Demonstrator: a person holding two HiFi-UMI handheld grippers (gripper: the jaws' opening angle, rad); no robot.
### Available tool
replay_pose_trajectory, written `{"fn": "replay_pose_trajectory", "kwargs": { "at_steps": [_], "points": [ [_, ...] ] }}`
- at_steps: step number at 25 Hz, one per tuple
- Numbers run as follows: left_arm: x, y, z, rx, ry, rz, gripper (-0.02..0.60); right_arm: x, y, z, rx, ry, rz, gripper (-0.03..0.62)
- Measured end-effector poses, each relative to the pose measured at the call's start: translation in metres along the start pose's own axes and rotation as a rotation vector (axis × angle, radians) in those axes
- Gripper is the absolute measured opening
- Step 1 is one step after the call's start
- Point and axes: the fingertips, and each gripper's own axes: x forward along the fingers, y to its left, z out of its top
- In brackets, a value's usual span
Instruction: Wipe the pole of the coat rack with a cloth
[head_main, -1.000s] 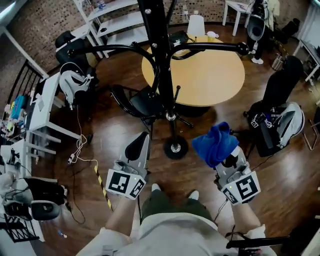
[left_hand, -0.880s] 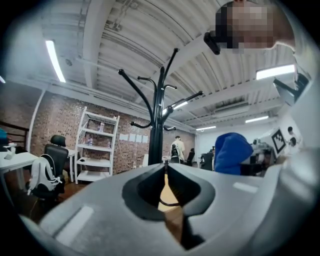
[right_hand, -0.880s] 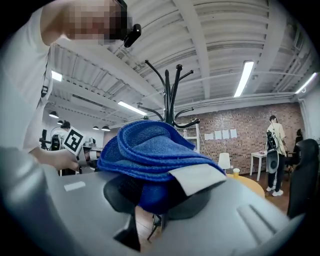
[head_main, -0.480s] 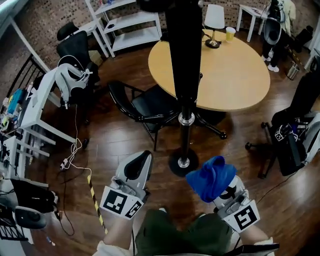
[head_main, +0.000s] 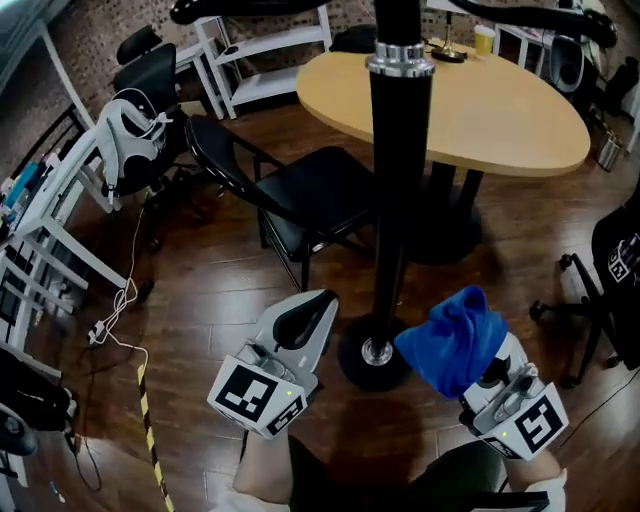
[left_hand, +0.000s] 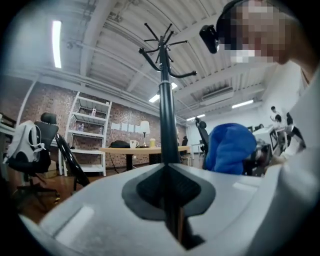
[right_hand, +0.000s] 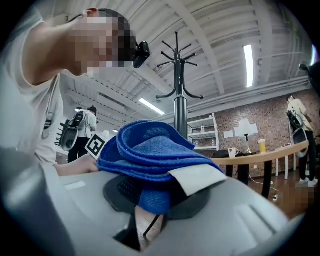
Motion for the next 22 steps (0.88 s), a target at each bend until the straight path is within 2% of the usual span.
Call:
{"fn": "replay_pose_trajectory", "kwargs": {
  "at_steps": [3, 5, 7, 10, 13, 15, 17, 19, 22],
  "points": [
    [0.003, -0.007, -0.028, -0.011, -0.025, -0.043, 0.015, 0.008, -0.022, 0.019, -0.041, -0.072, 0.031, 0.1],
    [0.003, -0.016, -0.025, -0.029, -0.037, -0.1, 0.014, 0.026, -0.035, 0.064, -0.066, -0.083, 0.077, 0.1],
    [-0.003, -0.021, -0.017, -0.032, -0.054, -0.136, 0.014, 0.055, -0.041, 0.111, -0.132, -0.043, 0.154, 0.1],
    [-0.017, -0.017, -0.015, -0.064, -0.094, -0.123, 0.014, 0.088, -0.048, 0.143, -0.198, 0.02, 0.207, 0.1],
    [-0.025, -0.006, -0.014, -0.059, -0.117, -0.07, 0.014, 0.104, -0.056, 0.142, -0.21, 0.062, 0.188, 0.1],
    [-0.029, -0.004, -0.014, -0.044, -0.119, -0.056, 0.015, 0.109, -0.06, 0.124, -0.191, 0.082, 0.165, 0.1],
    [-0.03, -0.003, -0.016, -0.037, -0.121, -0.044, 0.015, 0.107, -0.063, 0.086, -0.14, 0.092, 0.146, 0.1],
    [-0.029, 0.0, -0.019, -0.035, -0.121, -0.034, 0.015, 0.097, -0.061, 0.02, -0.061, 0.097, 0.133, 0.1],
    [-0.028, 0.004, -0.023, -0.036, -0.119, -0.02, 0.014, 0.073, -0.05, -0.11, -0.001, 0.144, 0.084, 0.1]
  ]
}}
